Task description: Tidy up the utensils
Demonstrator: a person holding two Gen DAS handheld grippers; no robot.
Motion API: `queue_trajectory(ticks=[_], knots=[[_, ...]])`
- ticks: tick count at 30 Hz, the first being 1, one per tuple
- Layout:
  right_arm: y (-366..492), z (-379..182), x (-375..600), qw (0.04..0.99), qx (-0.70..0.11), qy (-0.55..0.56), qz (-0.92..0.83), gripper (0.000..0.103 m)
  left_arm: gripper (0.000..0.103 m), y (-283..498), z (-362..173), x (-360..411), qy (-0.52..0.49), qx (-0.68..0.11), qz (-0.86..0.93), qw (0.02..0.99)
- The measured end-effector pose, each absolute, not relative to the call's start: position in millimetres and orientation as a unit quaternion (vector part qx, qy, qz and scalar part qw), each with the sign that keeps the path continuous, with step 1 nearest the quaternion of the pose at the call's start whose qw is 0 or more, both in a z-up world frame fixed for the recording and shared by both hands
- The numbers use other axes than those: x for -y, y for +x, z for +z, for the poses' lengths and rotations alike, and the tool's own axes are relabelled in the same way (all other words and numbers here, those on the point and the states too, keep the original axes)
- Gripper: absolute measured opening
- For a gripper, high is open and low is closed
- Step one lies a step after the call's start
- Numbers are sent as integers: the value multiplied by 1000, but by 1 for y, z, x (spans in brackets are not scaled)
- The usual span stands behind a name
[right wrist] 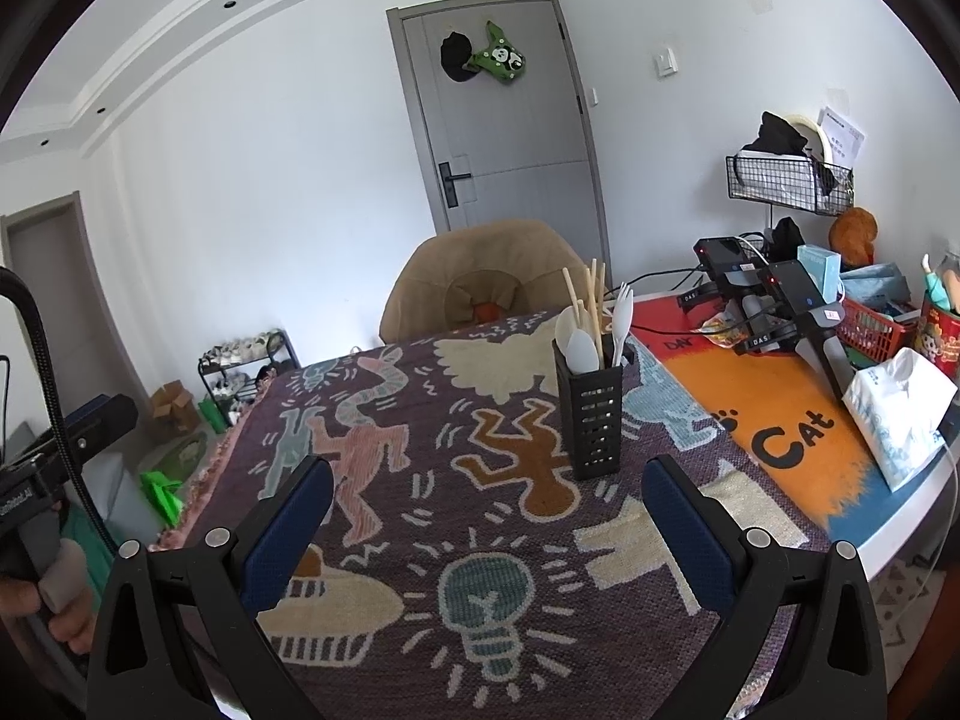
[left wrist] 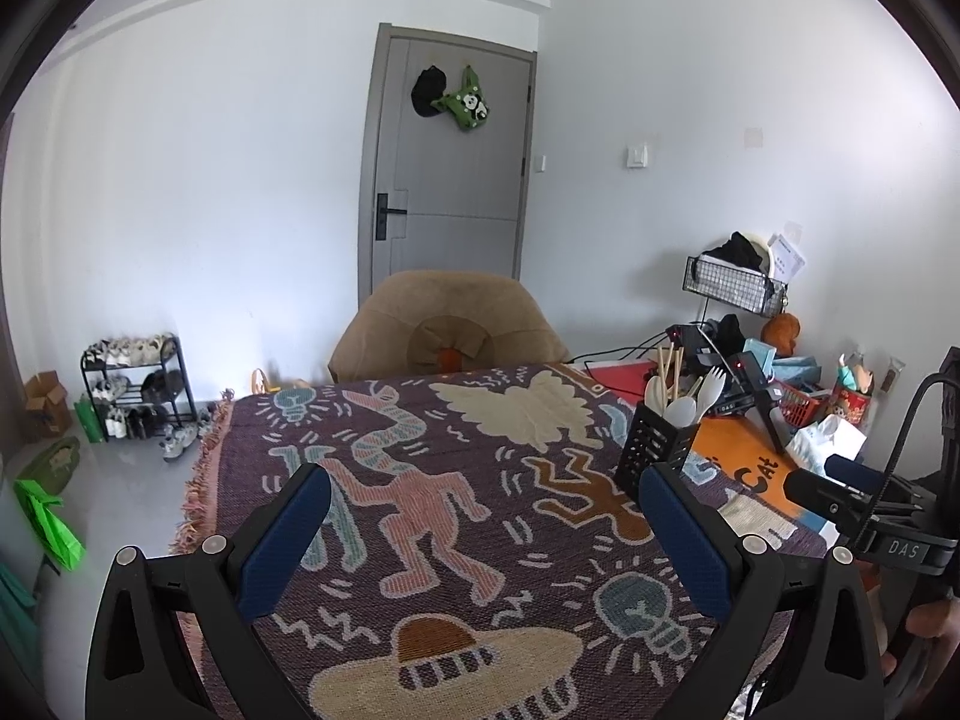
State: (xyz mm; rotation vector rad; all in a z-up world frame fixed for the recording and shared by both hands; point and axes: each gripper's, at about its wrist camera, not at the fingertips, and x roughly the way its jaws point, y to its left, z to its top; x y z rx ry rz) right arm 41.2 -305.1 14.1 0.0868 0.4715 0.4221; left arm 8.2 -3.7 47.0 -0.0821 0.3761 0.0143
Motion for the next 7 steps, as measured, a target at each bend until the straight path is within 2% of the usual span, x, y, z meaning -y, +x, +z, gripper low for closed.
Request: queue_trajectory(ticks=[7], knots=[[41,13,307,950,-229,44,206,103,102,8,46,6,-40,-183,9,982]])
